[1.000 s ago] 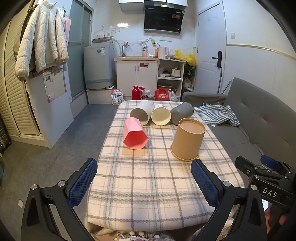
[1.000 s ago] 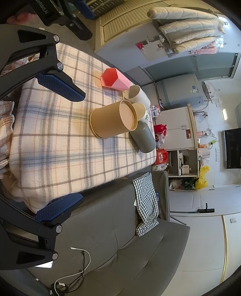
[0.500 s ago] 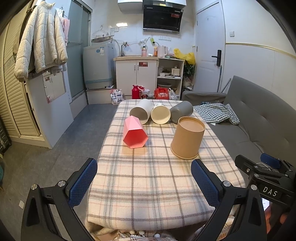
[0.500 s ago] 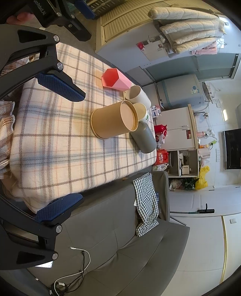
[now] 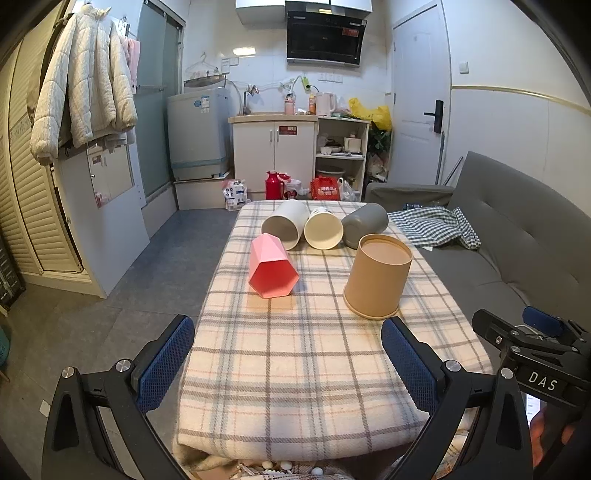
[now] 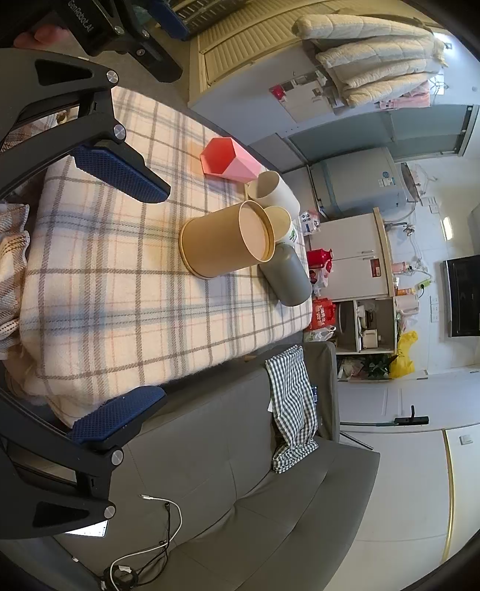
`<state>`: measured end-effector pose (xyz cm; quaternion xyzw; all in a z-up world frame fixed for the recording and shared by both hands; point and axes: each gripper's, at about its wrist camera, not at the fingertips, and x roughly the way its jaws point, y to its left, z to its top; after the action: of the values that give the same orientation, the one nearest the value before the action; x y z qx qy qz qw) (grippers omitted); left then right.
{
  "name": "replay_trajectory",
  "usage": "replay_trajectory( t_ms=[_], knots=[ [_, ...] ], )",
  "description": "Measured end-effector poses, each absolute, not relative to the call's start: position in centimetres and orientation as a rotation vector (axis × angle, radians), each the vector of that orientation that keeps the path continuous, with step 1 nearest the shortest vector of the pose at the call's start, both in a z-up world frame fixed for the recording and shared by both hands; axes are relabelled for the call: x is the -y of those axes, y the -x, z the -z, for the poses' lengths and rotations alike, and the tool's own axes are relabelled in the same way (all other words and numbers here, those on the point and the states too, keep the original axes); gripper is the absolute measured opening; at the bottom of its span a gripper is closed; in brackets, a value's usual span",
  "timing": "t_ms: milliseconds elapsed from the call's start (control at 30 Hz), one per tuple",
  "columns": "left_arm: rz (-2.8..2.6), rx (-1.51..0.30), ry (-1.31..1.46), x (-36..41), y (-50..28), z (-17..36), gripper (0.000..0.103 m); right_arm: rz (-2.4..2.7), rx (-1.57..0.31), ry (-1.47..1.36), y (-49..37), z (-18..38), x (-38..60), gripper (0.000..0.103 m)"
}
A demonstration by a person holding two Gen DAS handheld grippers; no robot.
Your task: Flip cup upside down
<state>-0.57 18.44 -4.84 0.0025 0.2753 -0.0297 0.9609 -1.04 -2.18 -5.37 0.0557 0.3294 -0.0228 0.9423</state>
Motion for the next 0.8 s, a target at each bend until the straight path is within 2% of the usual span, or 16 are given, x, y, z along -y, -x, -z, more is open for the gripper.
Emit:
replay_trajectory(
  t_ms=[800],
  knots=[
    [0.061,-0.565,-0.006,-18.45,0.23,4.93,0.103,0.045,-0.688,-0.11,0.78,6.0,2.02,0.1]
  ],
)
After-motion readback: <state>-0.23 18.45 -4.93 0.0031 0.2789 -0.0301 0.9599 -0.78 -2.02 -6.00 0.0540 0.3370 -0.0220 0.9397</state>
